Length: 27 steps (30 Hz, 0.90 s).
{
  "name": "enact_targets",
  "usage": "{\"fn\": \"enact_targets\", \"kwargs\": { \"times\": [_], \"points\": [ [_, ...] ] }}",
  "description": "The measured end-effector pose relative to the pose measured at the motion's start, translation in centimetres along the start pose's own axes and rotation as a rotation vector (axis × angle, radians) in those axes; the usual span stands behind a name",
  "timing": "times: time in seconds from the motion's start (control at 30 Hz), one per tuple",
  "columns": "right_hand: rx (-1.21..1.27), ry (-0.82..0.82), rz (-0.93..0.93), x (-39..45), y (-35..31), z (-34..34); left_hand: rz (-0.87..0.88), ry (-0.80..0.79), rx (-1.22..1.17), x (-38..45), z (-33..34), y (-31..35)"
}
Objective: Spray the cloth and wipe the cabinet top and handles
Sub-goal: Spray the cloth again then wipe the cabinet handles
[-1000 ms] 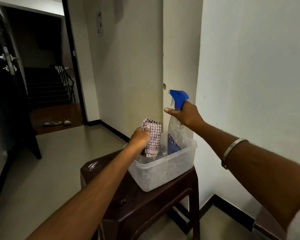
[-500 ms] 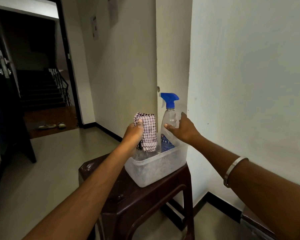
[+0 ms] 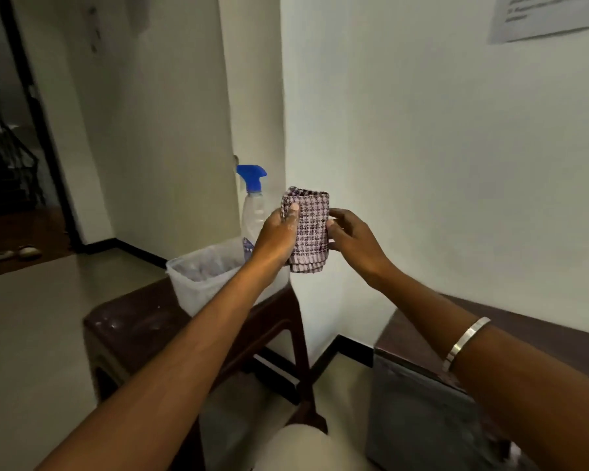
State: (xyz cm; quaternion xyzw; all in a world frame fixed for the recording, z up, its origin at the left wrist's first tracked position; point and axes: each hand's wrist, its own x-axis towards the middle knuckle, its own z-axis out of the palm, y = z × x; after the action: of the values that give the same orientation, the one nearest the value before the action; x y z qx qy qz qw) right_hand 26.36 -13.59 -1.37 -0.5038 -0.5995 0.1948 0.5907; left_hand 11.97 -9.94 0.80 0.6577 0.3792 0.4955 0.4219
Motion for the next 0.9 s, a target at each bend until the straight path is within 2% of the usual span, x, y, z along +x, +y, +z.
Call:
{"fn": "enact_targets", "kwargs": {
  "times": [0.2,0.37,0.53,0.63,0.73,0.83,0.9],
  "points": [
    [0.092,0.099,0.166,-6.3,3.2,-7.5,-0.064,-0.204,-0.011,-4.1,10.0,-2.6],
    [-0.111,0.257,0.29,-12.7,8.3,-12.7,-0.194,-0.379,-0.035,-8.0,18.0,-6.9],
    [-0.192,0.384,0.395,-19.4,13.4,-15.6,-0.267,-0.486,0.019,-12.4,23.3,-11.8],
    [-0.221,0.55,0.453,-23.1,15.8,-15.9,-0.228,-0.543,0.065,-15.1,25.2,-14.3],
    [-0.117,0.718,0.542,-26.3,17.8,-15.1,-0.144,-0.518,0.154,-18.1,26.8,-16.4],
    [0.032,0.73,0.639,-28.4,19.4,-14.0,-0.1,-0.511,0.19,-20.7,27.8,-18.4],
    [0.09,0.683,0.628,-29.4,20.1,-13.5,-0.06,-0.573,0.229,-22.0,28.4,-19.5]
  ]
}}
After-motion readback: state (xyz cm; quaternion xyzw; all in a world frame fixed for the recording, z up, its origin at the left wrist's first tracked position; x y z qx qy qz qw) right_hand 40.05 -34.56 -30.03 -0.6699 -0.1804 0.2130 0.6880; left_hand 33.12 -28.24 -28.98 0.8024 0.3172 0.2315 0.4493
